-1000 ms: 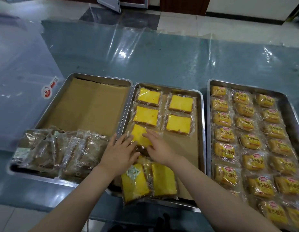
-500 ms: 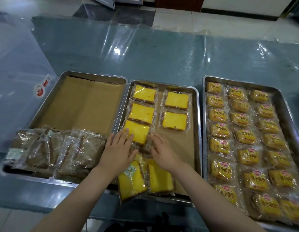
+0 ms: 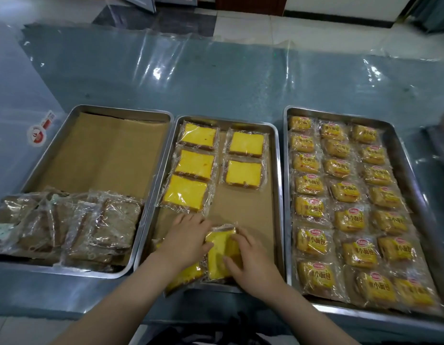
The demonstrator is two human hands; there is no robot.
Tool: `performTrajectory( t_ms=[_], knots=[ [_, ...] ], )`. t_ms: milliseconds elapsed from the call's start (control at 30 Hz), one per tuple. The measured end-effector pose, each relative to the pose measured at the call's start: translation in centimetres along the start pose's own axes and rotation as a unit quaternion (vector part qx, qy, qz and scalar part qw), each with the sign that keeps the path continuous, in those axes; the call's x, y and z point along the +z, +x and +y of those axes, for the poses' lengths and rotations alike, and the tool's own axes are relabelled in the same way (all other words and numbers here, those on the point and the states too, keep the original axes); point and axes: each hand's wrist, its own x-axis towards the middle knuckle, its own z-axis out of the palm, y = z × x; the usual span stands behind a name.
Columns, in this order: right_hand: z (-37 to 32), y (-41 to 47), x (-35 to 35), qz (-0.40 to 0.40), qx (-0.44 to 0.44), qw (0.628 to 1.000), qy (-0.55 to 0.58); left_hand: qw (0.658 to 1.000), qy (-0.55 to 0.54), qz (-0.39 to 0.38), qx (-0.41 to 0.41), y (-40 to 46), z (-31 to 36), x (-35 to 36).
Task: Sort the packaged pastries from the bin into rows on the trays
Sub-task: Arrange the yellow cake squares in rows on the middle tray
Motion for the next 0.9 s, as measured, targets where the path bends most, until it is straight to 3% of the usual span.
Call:
performTrajectory(
  t_ms=[133,300,400,533,700,900],
  knots=[
    [-0.3,-0.8,1.0,-0.042,0.027,0.996,-0.077,0.999,0.021,-0.010,-0.036,1.1,0.8,-0.3],
    [0.5,-0.2,0.3,0.053,-0.003,0.988,-0.146,0.991,0.046,0.056,-0.109,1.5,2.0,0.0],
    [1.2,0.5,-0.3,0.058,-0.025,0.977,-0.203,0.987,0.085,0.077,-0.116,1.4,2.7,0.2],
    [2.0,1.0,-0.4,0.054,-0.018,0.973,-0.222,0.988,0.089,0.105,-0.064,1.0,2.7,0.6],
    [2.7,2.4,-0.6,0.097,0.000,0.967,-0.233,0.994,0.062,0.029,0.081,1.1,2.1,0.7],
    [3.3,4.9,-1.8,0.092,-0.007,0.960,-0.265,0.993,0.090,-0.030,0.065,2.1,1.8,0.9]
  ],
)
